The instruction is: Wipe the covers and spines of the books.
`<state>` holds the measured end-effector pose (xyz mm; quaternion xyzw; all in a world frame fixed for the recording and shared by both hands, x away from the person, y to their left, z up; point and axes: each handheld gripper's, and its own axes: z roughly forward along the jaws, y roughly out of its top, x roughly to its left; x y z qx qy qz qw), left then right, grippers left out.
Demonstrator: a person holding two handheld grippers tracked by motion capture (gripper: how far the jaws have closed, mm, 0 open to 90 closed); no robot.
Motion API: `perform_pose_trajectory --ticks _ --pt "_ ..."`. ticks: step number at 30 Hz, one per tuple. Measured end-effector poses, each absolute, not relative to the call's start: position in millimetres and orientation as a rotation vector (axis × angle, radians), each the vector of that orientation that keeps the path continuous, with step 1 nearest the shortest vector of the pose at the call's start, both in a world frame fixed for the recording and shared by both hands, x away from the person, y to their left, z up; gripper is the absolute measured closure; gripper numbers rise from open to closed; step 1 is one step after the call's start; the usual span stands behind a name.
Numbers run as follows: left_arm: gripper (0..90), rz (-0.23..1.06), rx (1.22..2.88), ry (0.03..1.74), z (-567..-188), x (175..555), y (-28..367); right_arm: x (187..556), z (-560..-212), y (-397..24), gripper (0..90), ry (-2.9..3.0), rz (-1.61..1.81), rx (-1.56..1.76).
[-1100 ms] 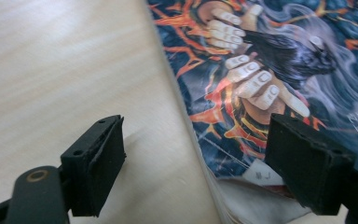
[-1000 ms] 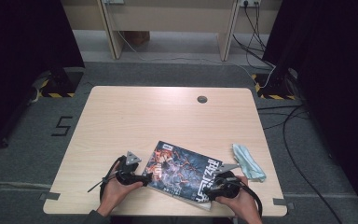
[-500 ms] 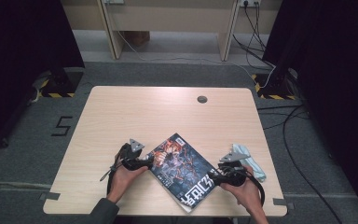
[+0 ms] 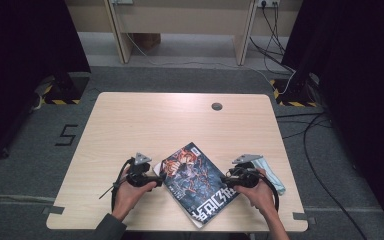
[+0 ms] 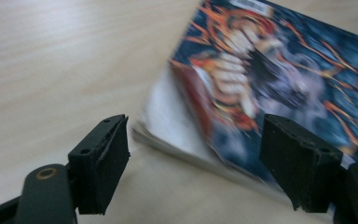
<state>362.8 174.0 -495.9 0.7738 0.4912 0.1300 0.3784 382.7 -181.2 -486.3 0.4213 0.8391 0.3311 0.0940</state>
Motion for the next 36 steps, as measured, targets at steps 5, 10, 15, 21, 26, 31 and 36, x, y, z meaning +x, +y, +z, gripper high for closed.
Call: perform_pose_trajectory --ticks 5,10,15,21,26,31,36 --pt "23.6 0.204 1.96 1.197 -502 329 160 390 -492 -178 50.3 2.509 0.982 1.252" --pt "26.2 0.121 1.954 1.181 -506 328 146 395 -496 -171 50.2 2.521 0.993 1.27" --pt "26.0 0.142 1.959 1.198 -509 333 143 394 -495 -166 50.2 2.552 1.0 1.255" --pt "26.0 0.178 1.956 1.201 -511 347 142 385 -494 -163 49.9 2.573 0.955 1.24" --pt "26.2 0.189 1.948 1.194 -512 357 141 372 -492 -166 50.9 2.614 0.943 1.223" --pt "27.5 0.173 1.959 1.197 -510 353 142 376 -488 -170 52.7 2.541 0.995 1.284" --pt "29.0 0.141 1.999 1.165 -509 338 144 389 -491 -166 53.1 2.504 1.053 1.32"
